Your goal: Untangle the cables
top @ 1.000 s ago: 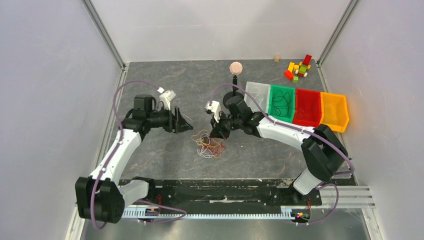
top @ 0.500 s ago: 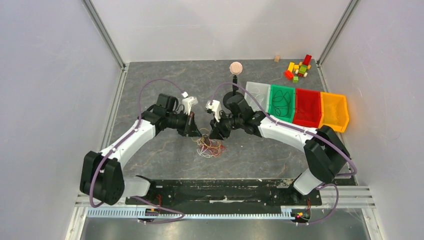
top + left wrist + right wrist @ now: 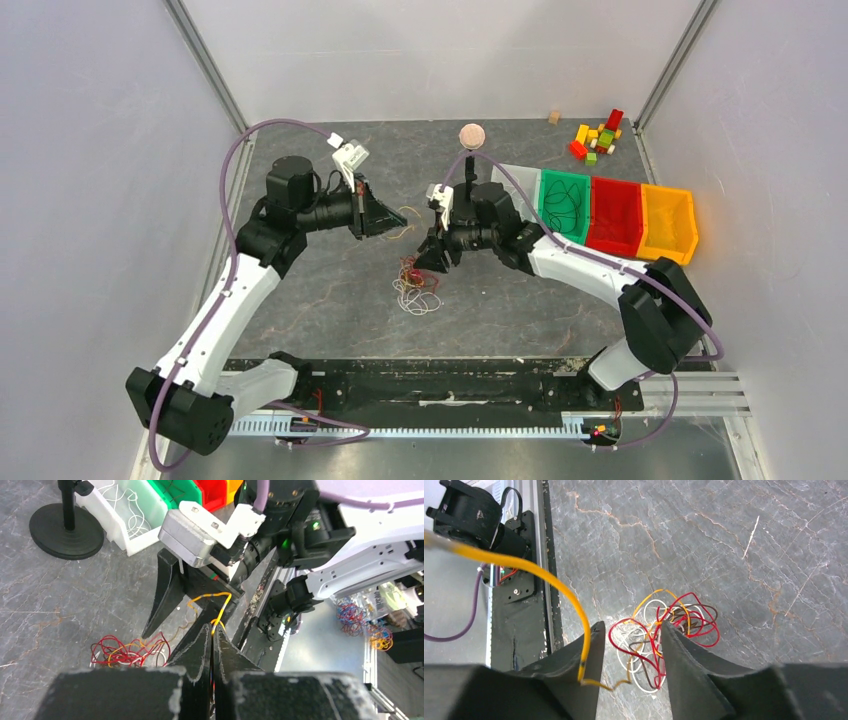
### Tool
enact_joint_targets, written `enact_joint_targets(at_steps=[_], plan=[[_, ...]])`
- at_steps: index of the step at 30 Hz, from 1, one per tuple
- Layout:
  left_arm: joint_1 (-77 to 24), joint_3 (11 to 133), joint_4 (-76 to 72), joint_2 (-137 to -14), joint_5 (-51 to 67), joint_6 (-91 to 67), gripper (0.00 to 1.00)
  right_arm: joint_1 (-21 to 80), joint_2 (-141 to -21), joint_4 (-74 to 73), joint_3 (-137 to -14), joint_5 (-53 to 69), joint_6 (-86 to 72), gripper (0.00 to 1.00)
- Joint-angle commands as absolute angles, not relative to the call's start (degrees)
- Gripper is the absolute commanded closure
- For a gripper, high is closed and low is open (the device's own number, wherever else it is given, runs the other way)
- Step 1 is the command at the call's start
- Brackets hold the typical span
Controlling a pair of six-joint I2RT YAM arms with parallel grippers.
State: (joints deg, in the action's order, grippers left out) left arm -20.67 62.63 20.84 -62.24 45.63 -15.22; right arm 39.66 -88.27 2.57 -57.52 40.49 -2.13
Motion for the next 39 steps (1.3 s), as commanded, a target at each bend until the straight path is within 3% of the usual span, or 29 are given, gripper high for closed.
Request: enact_joint_targets(at_steps=[1,4,10,13,14,21,23,24,25,32,39], plan=[[-20.72,65.24,17.25,-62.08,47.33,-21.43,0.98,39.81,-86.90,18.27,-53.73,39.68,-10.16,0.59],[-19.50,65.48,17.33,-61.73,46.59,-22.05,0.98,39.81,-86.93,20.70,-53.57,39.46,-12.21,0.68],[-14.60,66.34,12.16,-61.54,48.38,-26.52,0.98,39.64,-85.63,20.17,-50.86,39.62,-11.91,0.65],[-12.71,67.25,11.84,-61.69,48.56,-27.40,0.98,39.47,-84.42,20.60,-50.80,39.66,-12.85,0.95],[-11.70,67.16,11.42,-61.55,48.41,-27.97,0.98,39.31,-83.98,20.66,-50.95,39.21,-13.14,0.99],[-5.10,63.49,12.87,-62.32,43.69,-25.94,0.96,37.79,-80.94,20.27,-55.02,39.98,-21.71,1.00],[-5.10,59.62,11.02,-62.13,44.80,-25.48,0.54,37.79,-80.60,22.55,-55.95,39.91,-26.93,1.00],[-5.10,56.74,9.18,-61.57,46.50,-25.25,0.40,37.75,-80.83,22.60,-56.87,39.86,-28.89,1.00],[-5.18,53.82,7.93,-60.76,47.49,-23.87,0.33,37.79,-81.26,22.19,-57.77,39.90,-30.73,1.00],[-5.95,36.51,-4.76,-48.94,55.04,-9.89,0.21,37.79,-81.74,24.58,-59.99,41.11,-42.08,1.00],[-13.95,35.09,-12.37,-53.21,49.66,-5.72,0.20,37.97,-81.49,26.52,-61.33,43.59,-45.79,1.00]])
